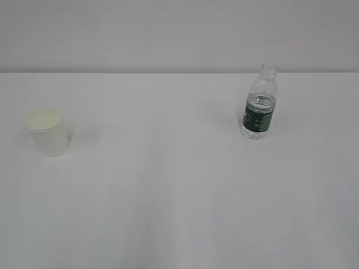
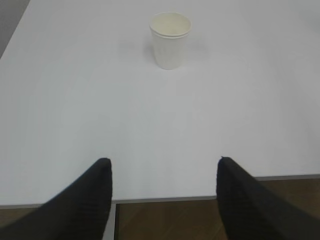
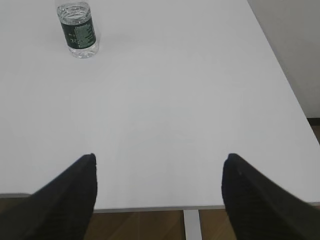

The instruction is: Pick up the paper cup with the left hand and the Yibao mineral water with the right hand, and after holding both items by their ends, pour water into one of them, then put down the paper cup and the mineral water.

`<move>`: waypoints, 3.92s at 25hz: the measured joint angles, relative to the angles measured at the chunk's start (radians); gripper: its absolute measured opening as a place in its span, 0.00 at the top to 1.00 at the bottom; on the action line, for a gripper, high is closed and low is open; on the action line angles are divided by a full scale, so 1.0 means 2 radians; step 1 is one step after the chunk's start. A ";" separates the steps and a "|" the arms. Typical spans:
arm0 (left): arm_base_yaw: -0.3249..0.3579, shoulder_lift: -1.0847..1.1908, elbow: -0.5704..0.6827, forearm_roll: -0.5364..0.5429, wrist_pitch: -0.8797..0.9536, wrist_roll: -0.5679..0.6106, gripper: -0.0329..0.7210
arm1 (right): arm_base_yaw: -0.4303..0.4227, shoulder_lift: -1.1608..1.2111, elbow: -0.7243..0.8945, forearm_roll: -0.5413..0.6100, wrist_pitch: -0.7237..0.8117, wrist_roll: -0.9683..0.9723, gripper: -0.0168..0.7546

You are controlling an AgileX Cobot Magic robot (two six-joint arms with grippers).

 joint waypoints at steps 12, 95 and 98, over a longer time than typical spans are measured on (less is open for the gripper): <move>0.000 0.000 0.000 0.000 0.000 0.000 0.34 | 0.000 0.000 0.000 0.000 0.000 0.001 0.22; 0.000 0.379 -0.013 -0.068 -0.315 0.034 0.11 | 0.008 0.404 -0.006 0.230 -0.360 -0.207 0.17; -0.001 0.396 -0.005 -0.069 -0.332 0.035 0.11 | 0.009 0.424 0.006 0.274 -0.393 -0.263 0.17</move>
